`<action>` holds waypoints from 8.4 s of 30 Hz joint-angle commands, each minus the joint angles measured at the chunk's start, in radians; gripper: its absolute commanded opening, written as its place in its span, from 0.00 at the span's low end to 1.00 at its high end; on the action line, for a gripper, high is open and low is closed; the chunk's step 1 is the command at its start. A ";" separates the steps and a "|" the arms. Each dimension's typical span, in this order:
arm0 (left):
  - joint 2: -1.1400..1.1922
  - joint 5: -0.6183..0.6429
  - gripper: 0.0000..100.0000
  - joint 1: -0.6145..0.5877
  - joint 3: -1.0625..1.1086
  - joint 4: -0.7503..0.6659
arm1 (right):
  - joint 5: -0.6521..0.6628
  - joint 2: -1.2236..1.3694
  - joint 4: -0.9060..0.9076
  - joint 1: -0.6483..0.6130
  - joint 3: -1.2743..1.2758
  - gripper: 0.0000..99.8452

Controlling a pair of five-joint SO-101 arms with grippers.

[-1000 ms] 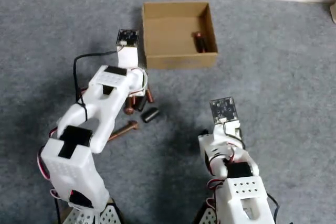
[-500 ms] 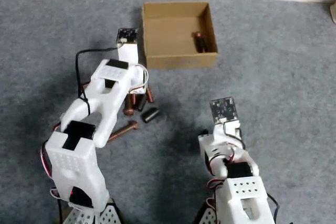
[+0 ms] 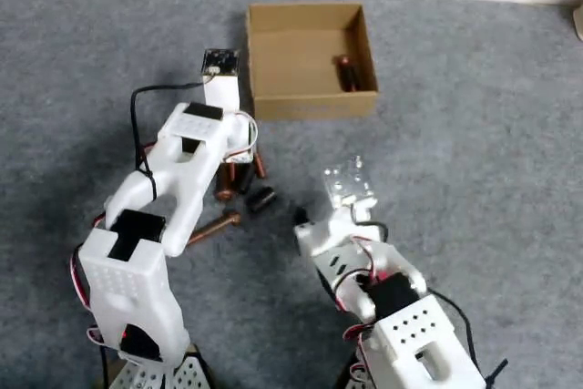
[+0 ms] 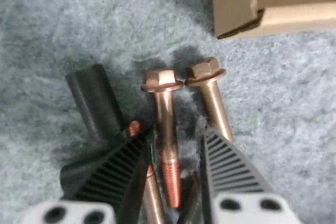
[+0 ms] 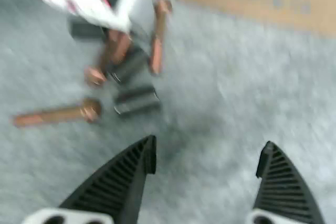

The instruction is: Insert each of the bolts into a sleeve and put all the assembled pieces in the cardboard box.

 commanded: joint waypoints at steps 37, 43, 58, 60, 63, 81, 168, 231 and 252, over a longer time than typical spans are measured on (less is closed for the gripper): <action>-0.013 0.005 0.15 -0.036 -0.025 0.017 | 0.904 0.889 -0.031 -0.160 -0.527 0.29; -0.004 0.006 0.15 -0.039 -0.050 0.017 | 0.937 0.938 -0.031 -0.162 -0.550 0.29; -0.016 0.112 0.15 -0.096 -0.125 0.081 | 0.916 0.940 -0.038 -0.163 -0.547 0.29; -0.016 0.112 0.15 -0.096 -0.151 0.120 | 0.876 0.940 -0.038 -0.159 -0.549 0.29; -0.016 0.112 0.15 -0.099 -0.180 0.152 | 0.868 0.947 -0.038 -0.157 -0.550 0.29; -0.016 0.227 0.15 -0.321 -0.285 0.232 | 0.956 1.046 -0.174 -0.151 -0.555 0.29; -0.005 0.233 0.15 -0.340 -0.282 0.230 | 0.609 1.346 0.217 -0.239 -0.984 0.26; -0.001 0.232 0.15 -0.122 -0.262 0.226 | 0.473 0.519 0.513 0.059 -0.731 0.01; 0.147 0.147 0.15 -0.065 -0.234 0.064 | 0.468 0.093 0.369 0.147 -0.159 0.01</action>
